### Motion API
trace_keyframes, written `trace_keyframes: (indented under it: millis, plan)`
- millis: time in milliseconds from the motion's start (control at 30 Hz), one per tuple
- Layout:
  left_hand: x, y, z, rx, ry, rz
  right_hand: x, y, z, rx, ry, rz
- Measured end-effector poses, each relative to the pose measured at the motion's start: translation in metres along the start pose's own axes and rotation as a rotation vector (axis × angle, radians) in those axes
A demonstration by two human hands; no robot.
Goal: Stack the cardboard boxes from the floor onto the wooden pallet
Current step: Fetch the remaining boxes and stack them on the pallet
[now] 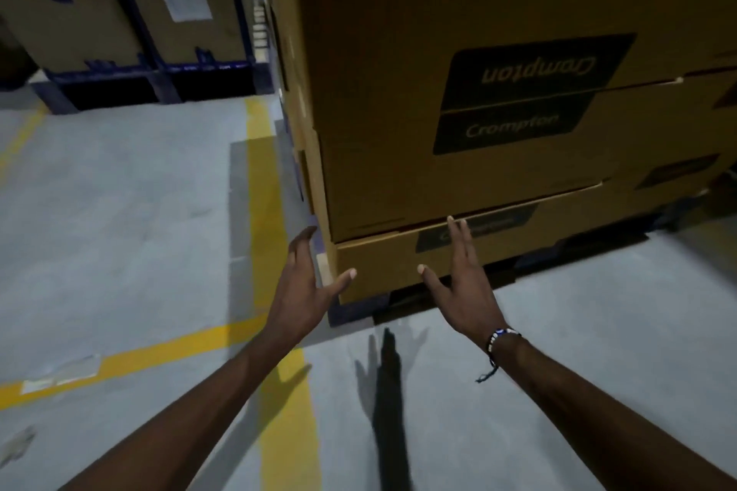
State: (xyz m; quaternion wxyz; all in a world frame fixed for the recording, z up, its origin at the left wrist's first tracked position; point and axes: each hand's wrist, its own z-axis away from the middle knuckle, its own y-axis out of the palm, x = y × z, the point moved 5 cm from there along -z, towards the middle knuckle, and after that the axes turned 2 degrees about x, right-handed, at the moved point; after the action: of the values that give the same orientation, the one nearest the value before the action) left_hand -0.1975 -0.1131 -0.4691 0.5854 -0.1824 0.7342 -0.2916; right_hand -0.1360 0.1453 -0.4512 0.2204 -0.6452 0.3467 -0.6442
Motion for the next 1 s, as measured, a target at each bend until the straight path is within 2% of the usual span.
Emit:
trace_keyframes:
  millis: [233, 400, 600, 767, 1000]
  plan:
    - [0.041, 0.032, -0.029, -0.110, 0.170, 0.045, -0.042, 0.045, -0.034, -0.226, -0.089, 0.097]
    - [0.051, 0.048, -0.043, -0.037, 0.259, 0.030, -0.053, 0.057, -0.038, -0.196, 0.043, 0.005]
    - [0.043, 0.048, -0.065, -0.125, 0.239, 0.056, -0.034, 0.054, -0.043, -0.200, 0.105, -0.135]
    - [0.031, 0.042, -0.068, -0.122, 0.247, 0.060, -0.025, 0.058, -0.045, -0.271, 0.141, -0.230]
    - [0.016, 0.033, -0.062, -0.127, 0.281, 0.046, -0.020, 0.057, -0.049, -0.276, 0.162, -0.269]
